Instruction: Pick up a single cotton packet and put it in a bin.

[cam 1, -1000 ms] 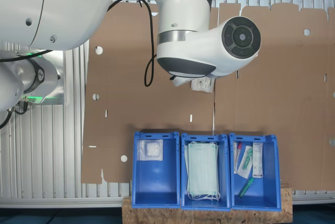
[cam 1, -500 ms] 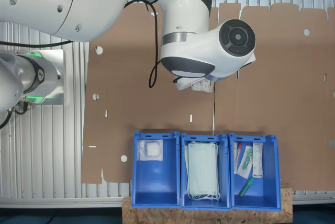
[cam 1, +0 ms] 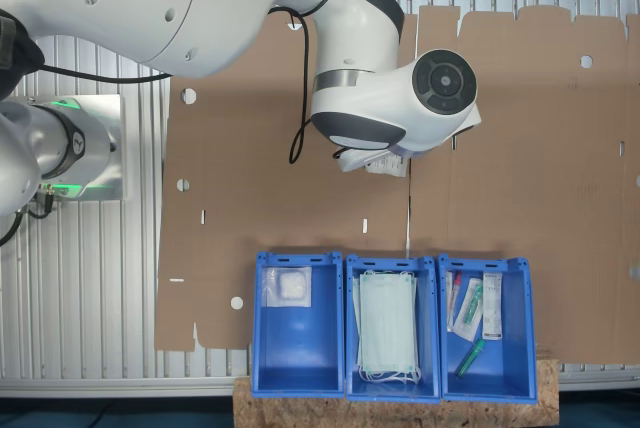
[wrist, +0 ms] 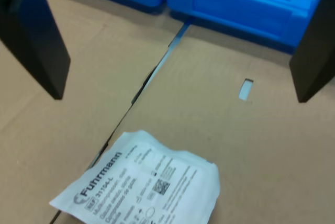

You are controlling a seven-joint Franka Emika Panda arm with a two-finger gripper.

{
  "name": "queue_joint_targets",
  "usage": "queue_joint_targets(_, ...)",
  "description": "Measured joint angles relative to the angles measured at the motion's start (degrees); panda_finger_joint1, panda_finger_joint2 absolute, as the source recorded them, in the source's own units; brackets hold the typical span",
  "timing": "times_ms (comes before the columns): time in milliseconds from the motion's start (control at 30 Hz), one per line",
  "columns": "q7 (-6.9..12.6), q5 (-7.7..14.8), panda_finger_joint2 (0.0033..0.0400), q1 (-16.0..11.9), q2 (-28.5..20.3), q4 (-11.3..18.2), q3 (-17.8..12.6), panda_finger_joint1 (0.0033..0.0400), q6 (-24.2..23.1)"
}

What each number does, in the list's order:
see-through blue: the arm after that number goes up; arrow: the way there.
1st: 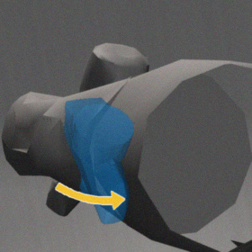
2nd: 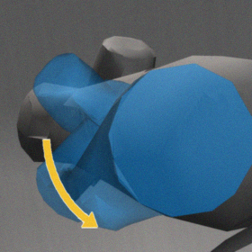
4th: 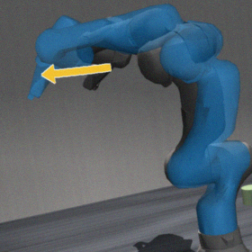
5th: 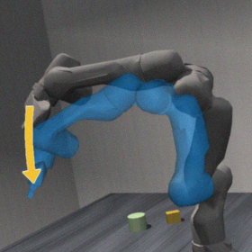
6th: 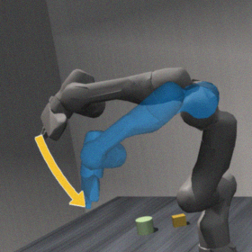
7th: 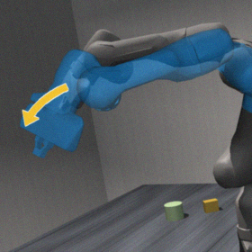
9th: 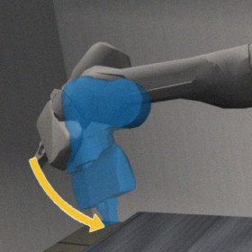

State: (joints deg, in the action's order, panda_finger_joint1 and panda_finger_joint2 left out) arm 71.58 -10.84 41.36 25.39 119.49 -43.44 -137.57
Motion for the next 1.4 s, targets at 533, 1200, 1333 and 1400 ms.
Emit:
queue_joint_targets(533,0.00,-3.86,0.0400,-10.10,6.27,-0.67,11.00,0.0400,-5.50)
queue_joint_targets(1200,0.00,-4.95,0.0400,-19.54,11.21,-4.31,20.17,0.0400,-8.48)
queue_joint_targets(1333,0.00,-5.08,0.0400,-20.10,11.49,-4.63,20.76,0.0400,-8.63)
queue_joint_targets(1400,0.00,-5.13,0.0400,-20.40,11.54,-4.75,21.06,0.0400,-8.69)
